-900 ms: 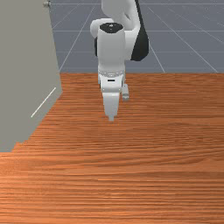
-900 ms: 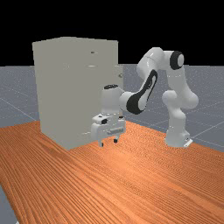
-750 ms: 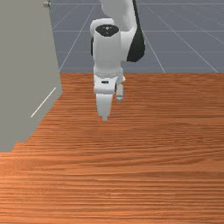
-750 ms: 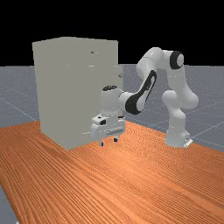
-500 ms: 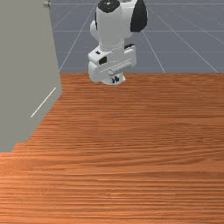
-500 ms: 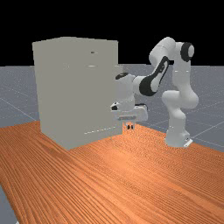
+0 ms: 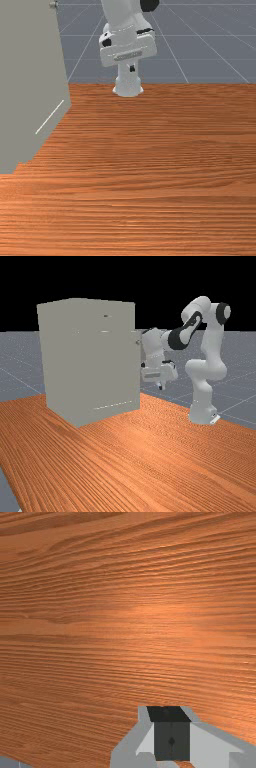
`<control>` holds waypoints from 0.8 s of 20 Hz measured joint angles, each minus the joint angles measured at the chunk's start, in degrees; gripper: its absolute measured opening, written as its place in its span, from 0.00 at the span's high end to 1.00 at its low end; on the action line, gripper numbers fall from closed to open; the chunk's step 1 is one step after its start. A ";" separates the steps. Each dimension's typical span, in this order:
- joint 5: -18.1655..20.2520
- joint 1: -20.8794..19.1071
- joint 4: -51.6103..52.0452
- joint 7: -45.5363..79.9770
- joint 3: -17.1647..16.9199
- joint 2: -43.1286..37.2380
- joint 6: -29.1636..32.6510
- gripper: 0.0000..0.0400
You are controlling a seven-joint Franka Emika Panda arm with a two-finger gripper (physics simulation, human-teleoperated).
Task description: Open the cabinet door
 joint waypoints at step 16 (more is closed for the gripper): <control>-1.58 -9.73 -15.93 -2.31 -5.78 -36.01 11.01 1.00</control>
